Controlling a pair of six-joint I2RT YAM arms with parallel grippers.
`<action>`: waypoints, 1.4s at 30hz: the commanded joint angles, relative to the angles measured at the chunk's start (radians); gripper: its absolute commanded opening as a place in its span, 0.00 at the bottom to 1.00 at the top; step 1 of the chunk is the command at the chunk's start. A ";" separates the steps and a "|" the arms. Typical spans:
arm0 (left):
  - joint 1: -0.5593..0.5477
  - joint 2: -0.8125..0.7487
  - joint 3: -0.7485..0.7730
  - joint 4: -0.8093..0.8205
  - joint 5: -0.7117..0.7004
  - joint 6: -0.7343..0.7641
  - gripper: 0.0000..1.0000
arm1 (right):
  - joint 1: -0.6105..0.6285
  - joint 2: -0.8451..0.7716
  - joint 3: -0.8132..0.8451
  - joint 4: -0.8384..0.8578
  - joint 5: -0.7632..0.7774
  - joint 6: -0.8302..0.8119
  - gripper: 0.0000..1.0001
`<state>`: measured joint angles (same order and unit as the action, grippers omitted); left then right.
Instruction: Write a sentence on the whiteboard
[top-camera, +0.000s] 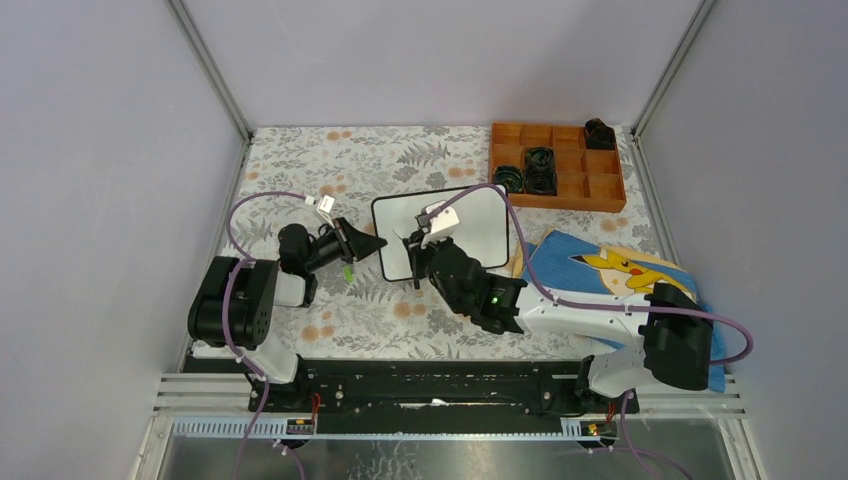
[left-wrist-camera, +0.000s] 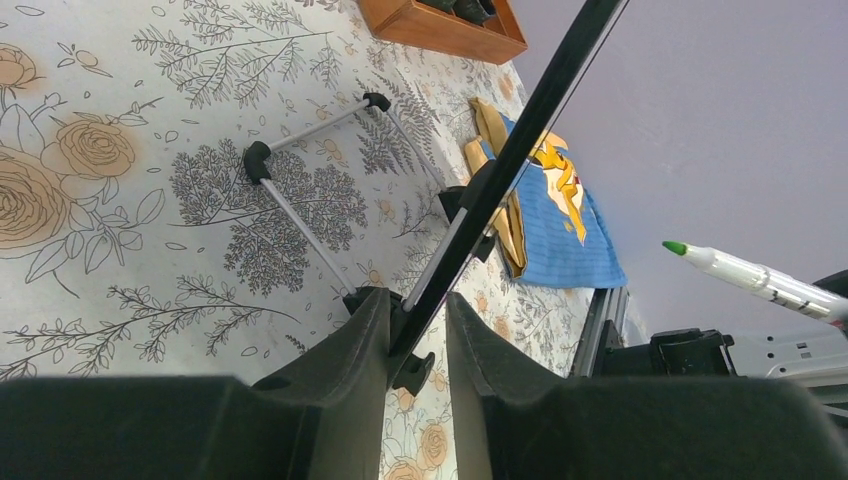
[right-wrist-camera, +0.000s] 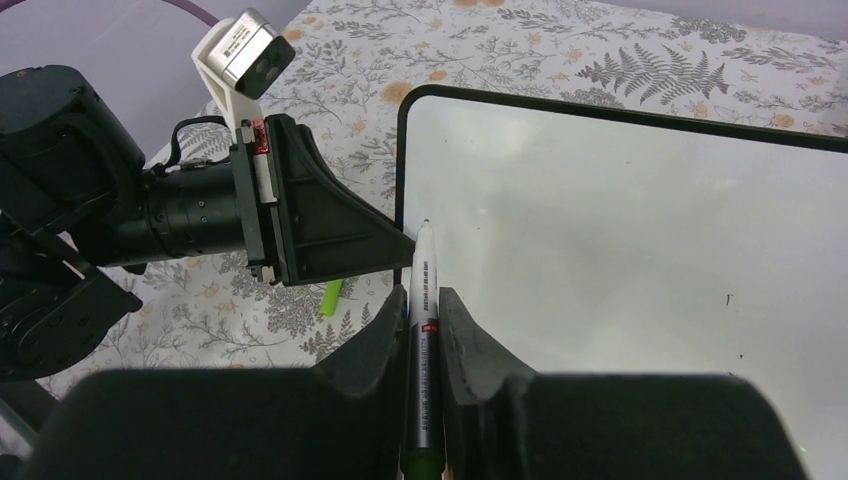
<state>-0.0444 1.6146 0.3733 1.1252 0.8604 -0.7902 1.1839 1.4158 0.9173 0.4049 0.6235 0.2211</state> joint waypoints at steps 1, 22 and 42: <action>0.006 -0.003 -0.007 0.052 -0.011 0.031 0.32 | 0.006 0.033 0.069 0.071 0.068 -0.017 0.00; 0.005 -0.010 -0.002 0.022 -0.017 0.049 0.23 | -0.024 0.045 0.030 0.128 0.056 -0.071 0.00; 0.005 -0.013 0.001 0.007 -0.022 0.057 0.17 | -0.050 0.099 0.037 0.200 -0.001 -0.088 0.00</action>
<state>-0.0448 1.6108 0.3733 1.1248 0.8555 -0.7486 1.1439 1.5108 0.9192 0.5171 0.6308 0.1539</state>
